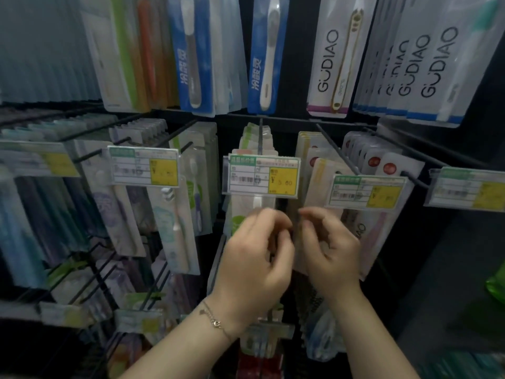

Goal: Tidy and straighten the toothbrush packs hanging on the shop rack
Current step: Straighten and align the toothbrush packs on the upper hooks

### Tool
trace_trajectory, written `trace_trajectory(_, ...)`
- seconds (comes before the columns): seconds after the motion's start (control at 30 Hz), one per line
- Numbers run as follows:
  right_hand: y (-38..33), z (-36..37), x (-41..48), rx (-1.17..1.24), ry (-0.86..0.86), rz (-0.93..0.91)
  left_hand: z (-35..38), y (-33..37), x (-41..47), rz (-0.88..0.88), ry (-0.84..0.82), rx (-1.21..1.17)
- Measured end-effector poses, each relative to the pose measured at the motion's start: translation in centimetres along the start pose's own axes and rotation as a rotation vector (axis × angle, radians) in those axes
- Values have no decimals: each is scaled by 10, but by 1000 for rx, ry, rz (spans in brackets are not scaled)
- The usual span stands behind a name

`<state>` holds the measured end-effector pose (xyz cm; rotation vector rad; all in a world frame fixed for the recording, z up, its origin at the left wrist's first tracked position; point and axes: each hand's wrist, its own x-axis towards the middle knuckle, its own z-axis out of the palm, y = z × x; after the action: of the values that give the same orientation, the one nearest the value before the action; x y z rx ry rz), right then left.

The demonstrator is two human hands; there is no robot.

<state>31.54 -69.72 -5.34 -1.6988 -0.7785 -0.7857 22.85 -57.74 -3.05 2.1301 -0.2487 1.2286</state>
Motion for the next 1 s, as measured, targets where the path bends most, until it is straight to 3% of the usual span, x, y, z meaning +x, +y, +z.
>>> trace_trajectory(0.2, -17, 27, 17, -67, -85, 59, -37, -31, 11, -124, 181, 9)
trace_trajectory(0.43, -36, 41, 48, 308, -115, 269, -40, -64, 45, -449, -1, -27)
trace_trajectory(0.6, -26, 46, 52, 372, -113, 356, -38, -66, 59, -428, -121, -110)
trace_trajectory(1.0, -26, 40, 65, 463, -42, 223, -30, -68, 62, -555, -209, -283)
